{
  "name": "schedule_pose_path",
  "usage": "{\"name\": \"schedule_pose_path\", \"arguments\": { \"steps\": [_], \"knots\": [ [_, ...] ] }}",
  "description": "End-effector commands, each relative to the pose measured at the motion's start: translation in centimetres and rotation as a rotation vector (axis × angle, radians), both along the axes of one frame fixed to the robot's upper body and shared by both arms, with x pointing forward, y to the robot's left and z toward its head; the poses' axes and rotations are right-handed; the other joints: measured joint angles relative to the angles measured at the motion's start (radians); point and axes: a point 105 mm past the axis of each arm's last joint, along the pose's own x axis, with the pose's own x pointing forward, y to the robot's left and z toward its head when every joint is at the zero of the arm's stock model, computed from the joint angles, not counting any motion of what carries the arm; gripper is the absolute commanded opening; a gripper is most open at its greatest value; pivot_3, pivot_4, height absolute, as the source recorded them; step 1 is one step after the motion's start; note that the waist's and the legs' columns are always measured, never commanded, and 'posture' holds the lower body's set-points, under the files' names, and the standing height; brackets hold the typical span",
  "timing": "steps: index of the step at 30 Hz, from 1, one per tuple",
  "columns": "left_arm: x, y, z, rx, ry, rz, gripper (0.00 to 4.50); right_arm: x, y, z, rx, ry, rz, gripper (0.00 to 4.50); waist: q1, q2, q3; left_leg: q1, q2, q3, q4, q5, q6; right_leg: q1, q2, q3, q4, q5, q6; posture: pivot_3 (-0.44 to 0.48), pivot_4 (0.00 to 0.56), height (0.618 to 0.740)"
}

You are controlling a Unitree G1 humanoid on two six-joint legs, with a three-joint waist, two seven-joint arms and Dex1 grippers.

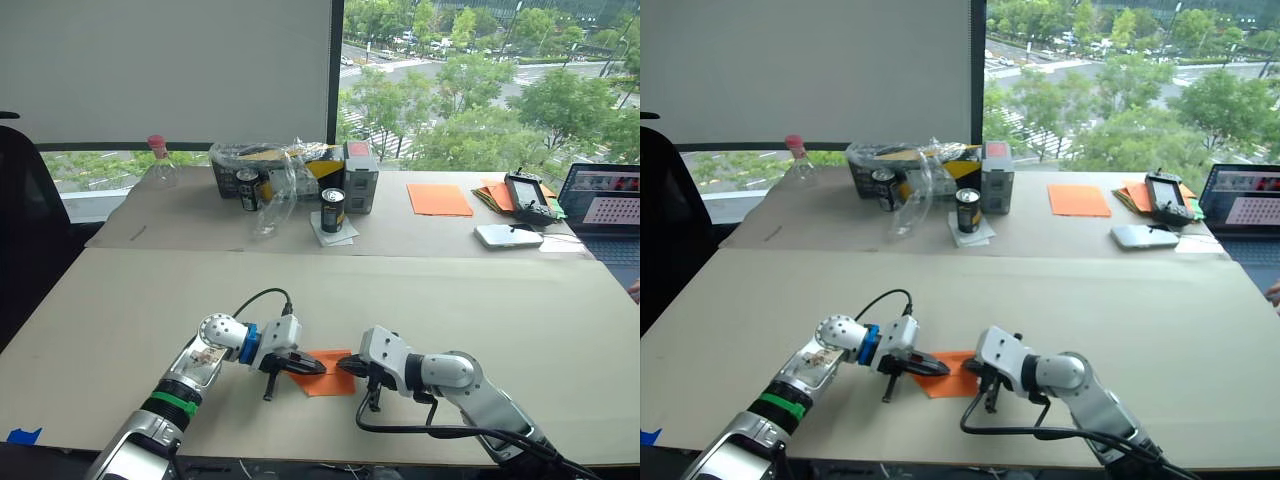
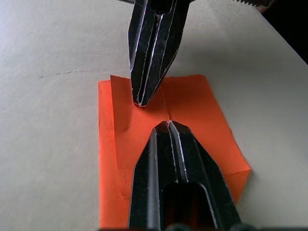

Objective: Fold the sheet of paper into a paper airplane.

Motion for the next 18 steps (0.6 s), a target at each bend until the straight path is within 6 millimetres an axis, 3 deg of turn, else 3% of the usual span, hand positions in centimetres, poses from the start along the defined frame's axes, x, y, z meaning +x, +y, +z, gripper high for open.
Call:
{"name": "schedule_pose_path", "arguments": {
  "steps": [1,7,18],
  "knots": [
    [-1.3,0.0,-2.8,0.104,0.068,-0.04,0.0,-0.9,-1.2,-3.4,-0.095,0.126,-0.049,0.01,0.001,0.0,0.0,0.0,0.0,0.0,0.0,0.0,0.0,0.0,0.0,0.0,0.0,0.0,0.0,0.0,0.15,0.715],
    [-1.2,0.7,-3.6,0.141,0.081,-0.015,0.0,-1.0,-1.3,-3.5,-0.099,0.131,-0.056,0.01,0.001,-0.001,-0.001,0.001,0.0,0.0,0.0,0.0,0.0,0.001,0.0,0.0,0.0,0.0,0.0,0.0,0.15,0.715],
    [-1.0,5.4,-3.5,0.185,0.095,0.105,0.0,-1.0,-0.8,-4.1,-0.108,0.156,-0.04,0.01,-0.011,-0.002,-0.002,0.001,0.003,-0.001,-0.002,0.0,0.0,0.0,0.002,0.0,0.0,0.0,-0.001,0.0,0.15,0.715]
  ]
}}
